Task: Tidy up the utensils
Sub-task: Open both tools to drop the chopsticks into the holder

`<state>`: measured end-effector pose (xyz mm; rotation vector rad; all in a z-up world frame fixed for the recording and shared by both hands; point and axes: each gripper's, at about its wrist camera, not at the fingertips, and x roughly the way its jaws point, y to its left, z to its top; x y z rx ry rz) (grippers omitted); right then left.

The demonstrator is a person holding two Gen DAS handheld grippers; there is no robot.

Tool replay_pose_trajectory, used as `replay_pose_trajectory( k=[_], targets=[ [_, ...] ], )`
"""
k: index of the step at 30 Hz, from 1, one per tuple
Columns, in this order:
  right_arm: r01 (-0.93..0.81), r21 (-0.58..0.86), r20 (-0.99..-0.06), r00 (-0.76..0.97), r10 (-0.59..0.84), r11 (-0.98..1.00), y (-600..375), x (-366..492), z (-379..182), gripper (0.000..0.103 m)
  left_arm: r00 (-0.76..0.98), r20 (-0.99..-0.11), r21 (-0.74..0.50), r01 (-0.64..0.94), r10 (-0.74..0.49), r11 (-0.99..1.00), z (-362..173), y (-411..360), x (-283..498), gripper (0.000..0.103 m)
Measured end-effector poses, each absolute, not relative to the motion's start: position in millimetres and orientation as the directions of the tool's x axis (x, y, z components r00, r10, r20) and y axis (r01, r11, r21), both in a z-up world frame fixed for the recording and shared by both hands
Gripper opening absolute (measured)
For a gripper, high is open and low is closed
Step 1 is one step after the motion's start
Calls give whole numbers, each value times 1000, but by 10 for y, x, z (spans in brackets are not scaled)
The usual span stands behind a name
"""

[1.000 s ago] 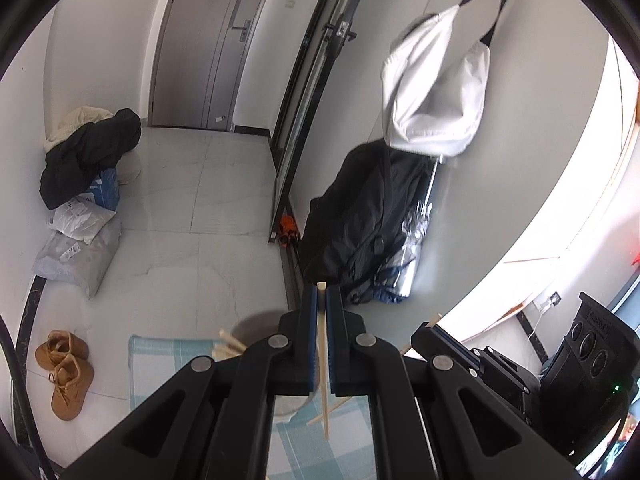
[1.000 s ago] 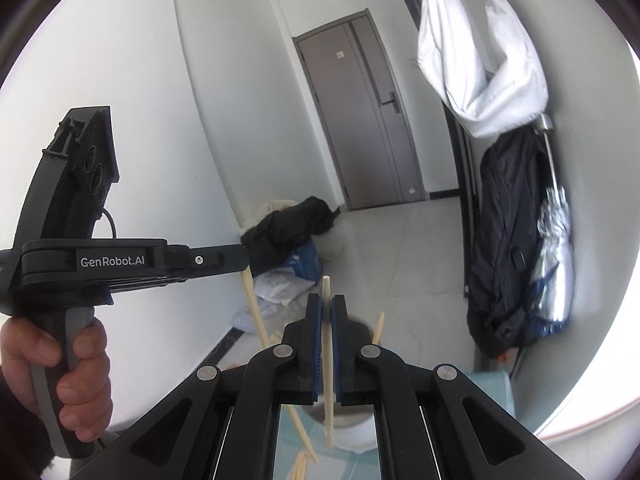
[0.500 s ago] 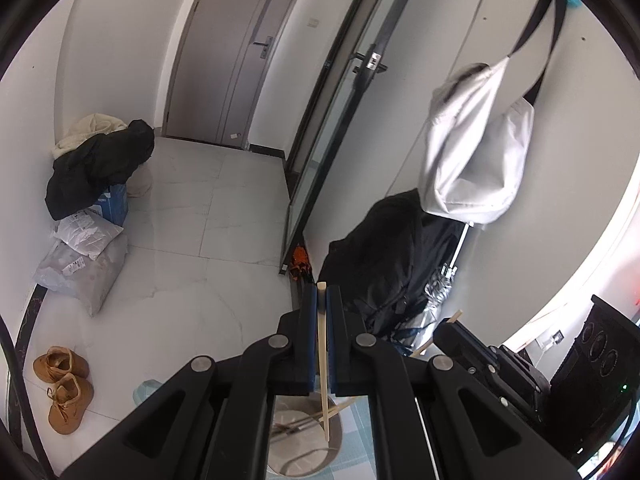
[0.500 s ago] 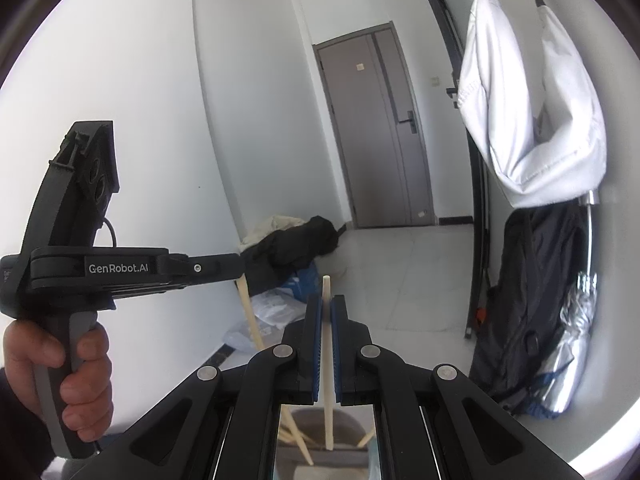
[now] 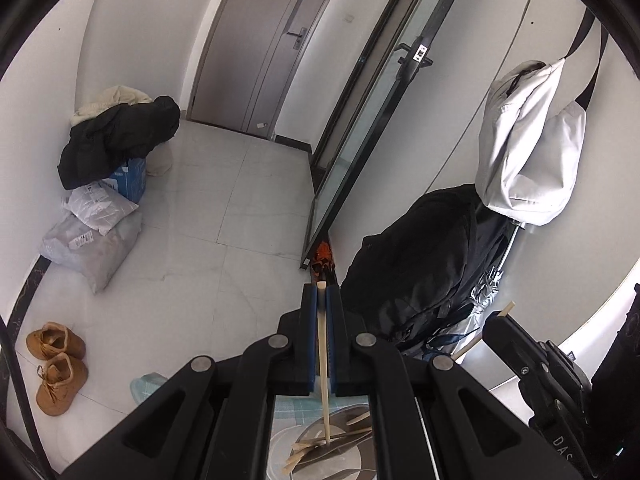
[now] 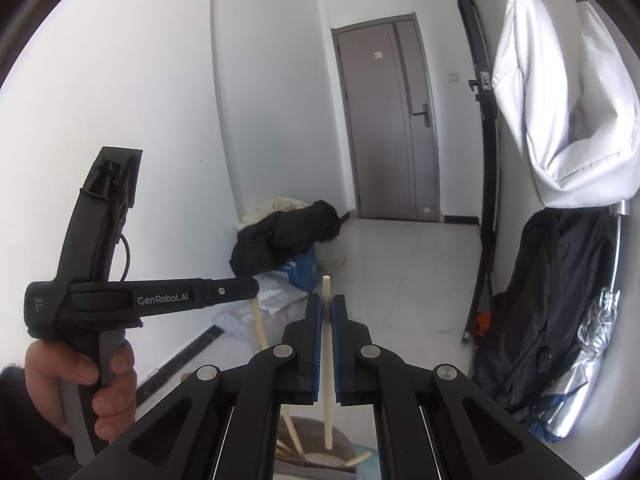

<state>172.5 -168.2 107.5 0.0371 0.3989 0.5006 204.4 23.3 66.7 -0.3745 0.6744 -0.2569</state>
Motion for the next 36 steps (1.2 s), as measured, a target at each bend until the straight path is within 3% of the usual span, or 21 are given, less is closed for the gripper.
replay_pose_trajectory(
  k=[21, 36],
  targets=[
    [-478, 99, -411, 779, 474, 873, -1604, 1699, 817, 4, 788, -496, -333, 216, -365, 918, 808, 122, 1683, 0],
    [-477, 87, -453, 763, 461, 875, -1572, 1743, 686, 4, 741, -551, -308, 247, -384, 919, 648, 86, 1538, 0]
  ],
)
